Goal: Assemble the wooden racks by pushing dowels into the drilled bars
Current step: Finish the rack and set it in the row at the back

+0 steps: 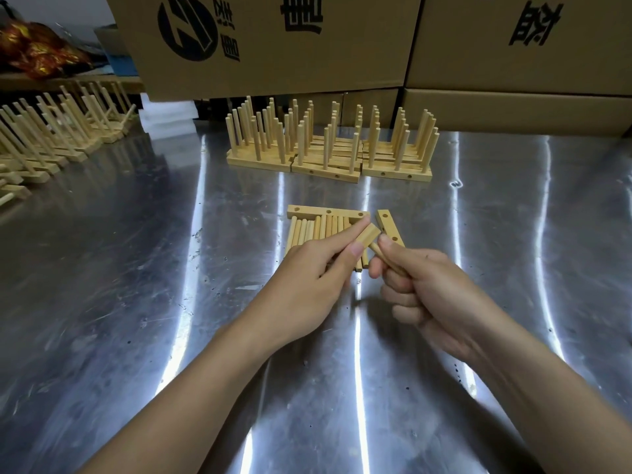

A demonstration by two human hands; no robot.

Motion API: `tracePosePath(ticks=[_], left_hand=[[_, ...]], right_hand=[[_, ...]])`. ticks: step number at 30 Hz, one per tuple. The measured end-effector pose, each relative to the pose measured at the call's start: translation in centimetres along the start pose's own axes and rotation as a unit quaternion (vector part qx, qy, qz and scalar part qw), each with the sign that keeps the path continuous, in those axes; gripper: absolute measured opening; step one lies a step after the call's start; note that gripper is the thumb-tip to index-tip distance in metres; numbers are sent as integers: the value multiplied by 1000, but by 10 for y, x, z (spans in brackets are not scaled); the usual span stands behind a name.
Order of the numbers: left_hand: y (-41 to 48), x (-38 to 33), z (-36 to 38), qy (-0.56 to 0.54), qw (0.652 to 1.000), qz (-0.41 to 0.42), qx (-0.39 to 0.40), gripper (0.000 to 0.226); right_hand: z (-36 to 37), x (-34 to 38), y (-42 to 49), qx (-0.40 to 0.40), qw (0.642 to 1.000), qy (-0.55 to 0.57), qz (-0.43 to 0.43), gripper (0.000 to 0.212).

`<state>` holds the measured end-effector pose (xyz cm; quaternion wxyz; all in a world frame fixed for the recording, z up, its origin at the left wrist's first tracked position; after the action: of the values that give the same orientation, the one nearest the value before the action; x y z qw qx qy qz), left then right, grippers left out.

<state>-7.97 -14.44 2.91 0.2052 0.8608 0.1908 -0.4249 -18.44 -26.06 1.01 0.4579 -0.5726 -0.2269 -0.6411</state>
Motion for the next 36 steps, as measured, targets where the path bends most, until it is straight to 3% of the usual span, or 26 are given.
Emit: tracePosePath(ticks=[1,2,4,5,9,13,15,17,20,22,29,32,34,36], left_hand=[[1,0,0,-1,1000,1,-14,43],[0,-1,-1,6,999,4,-34,43],[-3,-5,-3,30,997,17,-74,44],[-5,-9,-4,39,995,26,-88,45],[-8,-22,-1,70,992,59,-92,48],[-9,-26,-1,110,988,71,-81,48],[-8,-27,-4,128,986,79,-74,47],[-7,-28,-11,147,982,95,-65,46],[-8,-32,-23,143,979,133,-51,42],[-9,-34,-29,122,980,153,-44,41],[-7,-24,-36,159,978,132,-35,41],[-5,-21,-32,161,981,105,-28,39],[-5,-21,-31,147,984,92,-27,38],[-7,-21,-34,125,987,99,-31,36]], right_hand=[[-3,8,-1,-25,992,-106,-61,50],[-4,18,-6,-62,959,-242,-137,53],[3,27,-17,-129,838,-467,-250,52],[8,25,-21,-139,810,-505,-263,45],[10,10,-10,-121,854,-466,-196,23],[7,21,-9,-166,822,-495,-226,51],[11,19,-7,-149,829,-498,-207,57],[14,12,-3,-101,868,-459,-161,57],[27,-7,-6,55,966,-249,-51,62],[37,-9,-13,140,978,-151,-11,63],[35,-1,-16,33,967,-213,-133,41],[35,0,-18,-15,962,-212,-171,43],[40,-1,-21,-15,965,-205,-160,45],[43,-6,-23,15,989,-125,-82,52]])
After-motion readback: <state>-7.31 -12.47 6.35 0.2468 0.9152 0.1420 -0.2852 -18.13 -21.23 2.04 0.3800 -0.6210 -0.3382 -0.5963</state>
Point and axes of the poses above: each hand's wrist, its own y-axis towards the middle knuckle, its own z-axis out of the palm, x = y × z, the point moved 7 cm from there along y, towards the middle knuckle, and after that the axes turned 4 degrees about y, right-handed, at the moved point
